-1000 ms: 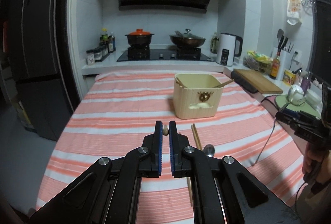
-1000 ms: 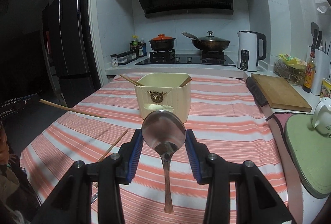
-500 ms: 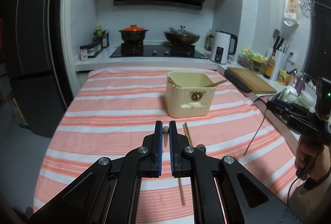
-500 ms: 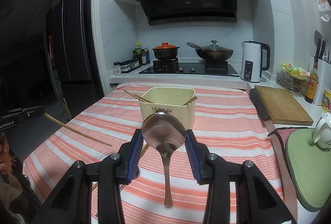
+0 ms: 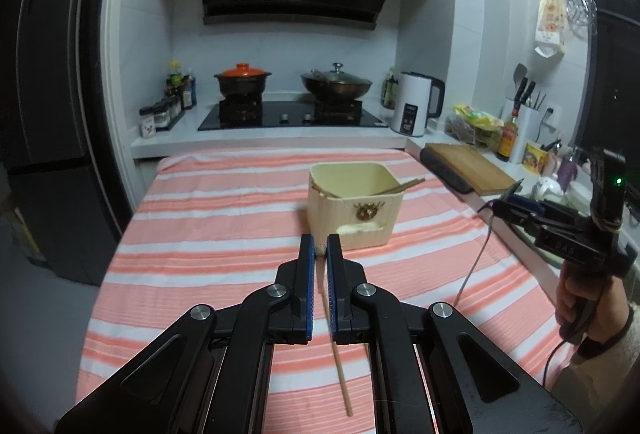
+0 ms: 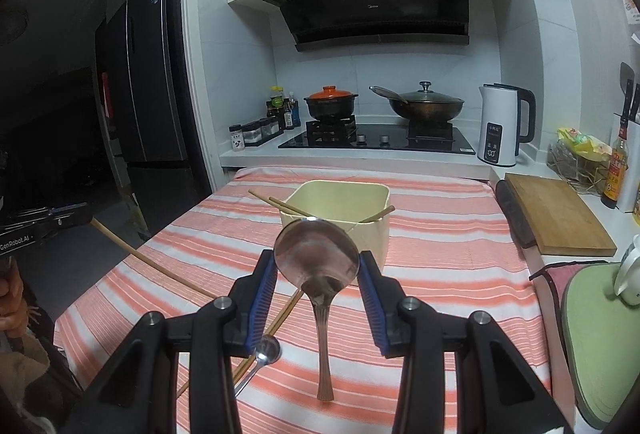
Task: Organize utensils
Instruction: 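Lift the chopstick and spoon and carry both over the cream box, then open both tools to drop the chopstick and spoon into the box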
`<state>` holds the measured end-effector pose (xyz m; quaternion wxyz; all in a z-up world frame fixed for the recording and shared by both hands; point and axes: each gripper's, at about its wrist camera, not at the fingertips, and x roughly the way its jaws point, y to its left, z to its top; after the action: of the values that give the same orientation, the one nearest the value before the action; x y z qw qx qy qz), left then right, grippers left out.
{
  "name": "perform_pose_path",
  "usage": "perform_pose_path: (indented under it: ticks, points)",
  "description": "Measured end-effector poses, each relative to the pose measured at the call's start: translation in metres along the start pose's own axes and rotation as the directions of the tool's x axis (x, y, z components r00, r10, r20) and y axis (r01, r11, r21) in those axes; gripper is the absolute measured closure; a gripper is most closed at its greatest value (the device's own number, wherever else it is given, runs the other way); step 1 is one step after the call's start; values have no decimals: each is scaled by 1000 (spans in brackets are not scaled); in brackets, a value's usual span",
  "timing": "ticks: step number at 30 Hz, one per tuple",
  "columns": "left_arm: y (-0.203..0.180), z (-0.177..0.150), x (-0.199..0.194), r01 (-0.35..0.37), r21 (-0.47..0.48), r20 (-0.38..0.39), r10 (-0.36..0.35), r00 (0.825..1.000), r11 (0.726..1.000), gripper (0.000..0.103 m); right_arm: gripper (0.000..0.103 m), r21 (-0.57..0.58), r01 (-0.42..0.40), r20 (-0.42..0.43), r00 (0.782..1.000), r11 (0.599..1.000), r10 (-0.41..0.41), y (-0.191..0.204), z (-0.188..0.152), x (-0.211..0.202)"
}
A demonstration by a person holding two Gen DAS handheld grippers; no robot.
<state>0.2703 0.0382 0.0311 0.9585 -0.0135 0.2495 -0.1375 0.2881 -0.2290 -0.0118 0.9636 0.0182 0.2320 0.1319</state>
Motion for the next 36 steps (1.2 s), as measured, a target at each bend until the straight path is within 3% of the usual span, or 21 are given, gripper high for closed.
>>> perform_pose_path:
  ticks: [6, 12, 16, 21, 28, 36]
  points:
    - [-8, 53, 8, 45, 5, 61, -45, 997, 999, 99, 61, 0, -39, 17, 999, 999, 39, 1, 38, 13]
    - [-21, 115, 44, 60, 17, 109, -61, 992, 998, 99, 61, 2, -39, 66, 997, 999, 39, -4, 93, 46]
    - [-32, 134, 83, 39, 47, 86, -43, 995, 998, 99, 61, 17, -14, 132, 991, 1000, 12, -11, 129, 72]
    - [-32, 129, 140, 49, 42, -20, -48, 999, 998, 99, 61, 51, 19, 170, 985, 998, -28, -24, 143, 116]
    - [-29, 108, 188, 85, 17, -140, -81, 987, 996, 99, 61, 105, 31, -11, 999, 994, -30, -43, 120, 181]
    - [-28, 85, 223, 80, -4, -229, -79, 970, 997, 98, 61, 127, 68, -180, 983, 990, -44, -54, 91, 210]
